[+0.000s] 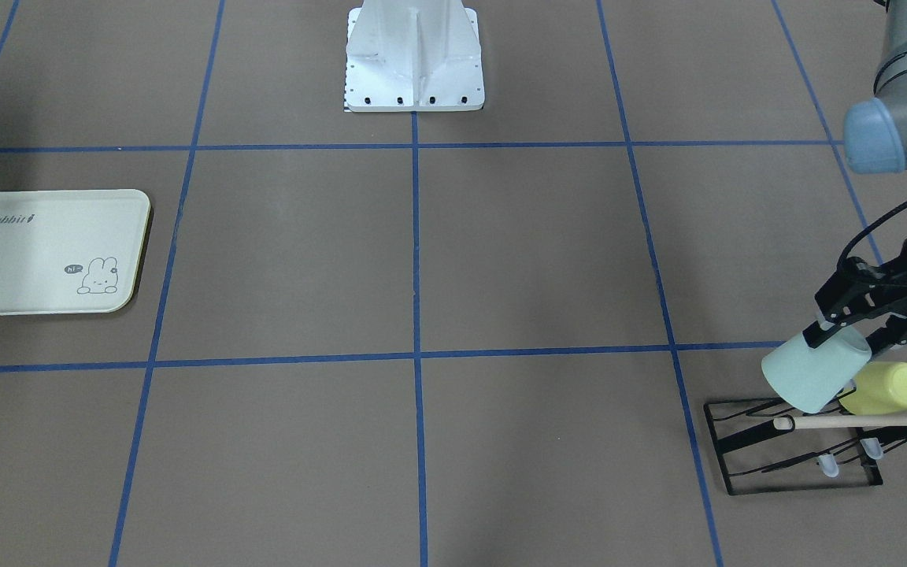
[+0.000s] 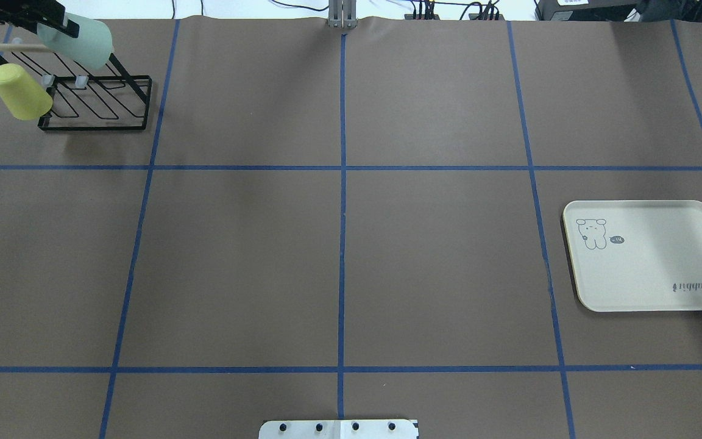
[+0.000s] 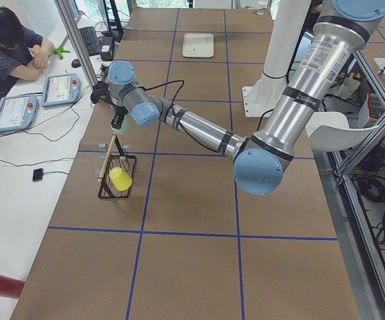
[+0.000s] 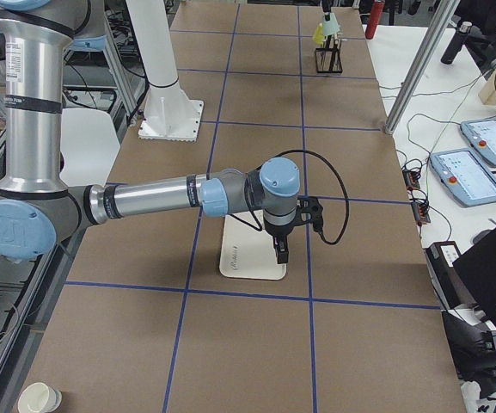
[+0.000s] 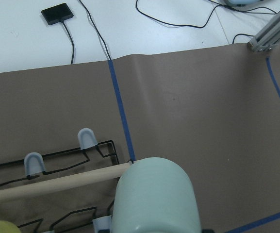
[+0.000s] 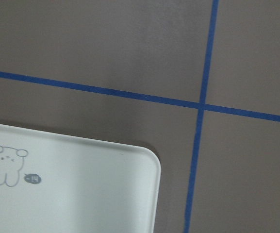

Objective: Left arm grabs green cup and hands to right arm on tray

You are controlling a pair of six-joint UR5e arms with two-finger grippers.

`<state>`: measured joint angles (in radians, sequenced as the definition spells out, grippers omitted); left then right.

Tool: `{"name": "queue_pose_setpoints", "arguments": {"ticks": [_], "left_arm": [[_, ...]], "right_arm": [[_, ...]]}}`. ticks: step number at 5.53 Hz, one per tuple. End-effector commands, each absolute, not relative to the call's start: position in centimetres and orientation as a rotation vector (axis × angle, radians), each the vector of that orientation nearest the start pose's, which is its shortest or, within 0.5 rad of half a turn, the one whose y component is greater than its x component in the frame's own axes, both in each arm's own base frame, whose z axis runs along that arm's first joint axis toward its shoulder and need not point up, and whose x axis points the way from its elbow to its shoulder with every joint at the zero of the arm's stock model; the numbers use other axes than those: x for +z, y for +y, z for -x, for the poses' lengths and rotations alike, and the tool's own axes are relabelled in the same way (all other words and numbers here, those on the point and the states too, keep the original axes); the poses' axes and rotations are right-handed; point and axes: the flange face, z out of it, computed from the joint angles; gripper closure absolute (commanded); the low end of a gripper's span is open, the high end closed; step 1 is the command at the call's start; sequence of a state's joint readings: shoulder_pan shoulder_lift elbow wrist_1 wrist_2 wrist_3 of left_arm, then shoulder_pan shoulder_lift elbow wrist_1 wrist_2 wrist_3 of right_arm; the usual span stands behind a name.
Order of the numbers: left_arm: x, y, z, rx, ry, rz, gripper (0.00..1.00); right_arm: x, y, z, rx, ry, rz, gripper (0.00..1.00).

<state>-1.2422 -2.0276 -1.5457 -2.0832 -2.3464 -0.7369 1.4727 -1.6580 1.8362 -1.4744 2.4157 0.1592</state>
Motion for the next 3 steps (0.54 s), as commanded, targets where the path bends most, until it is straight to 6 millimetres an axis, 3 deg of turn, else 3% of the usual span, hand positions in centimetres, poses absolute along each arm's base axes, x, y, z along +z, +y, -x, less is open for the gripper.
{"name": "queue_pose_setpoints", "arguments": {"ticks": [1,2,3], "left_arm": [[32.0,-62.5,-18.9,-0.111,1.201,-0.366,1.0],[30.6,-61.2,-20.2,-0.182,1.307,-0.333,1.0],[29.2,-59.0,-22.1,-0.235,1.415,-0.262,1.0]], "right_arm": [[51.1,-47.0,2.7,0.075,-1.011,-0.193,0.0],[49.1,-46.6,4.3,0.122,-1.102,-0.213,0.0],[47.3,-45.6,4.7,0.076,-1.204,-0.237,0.0]]}}
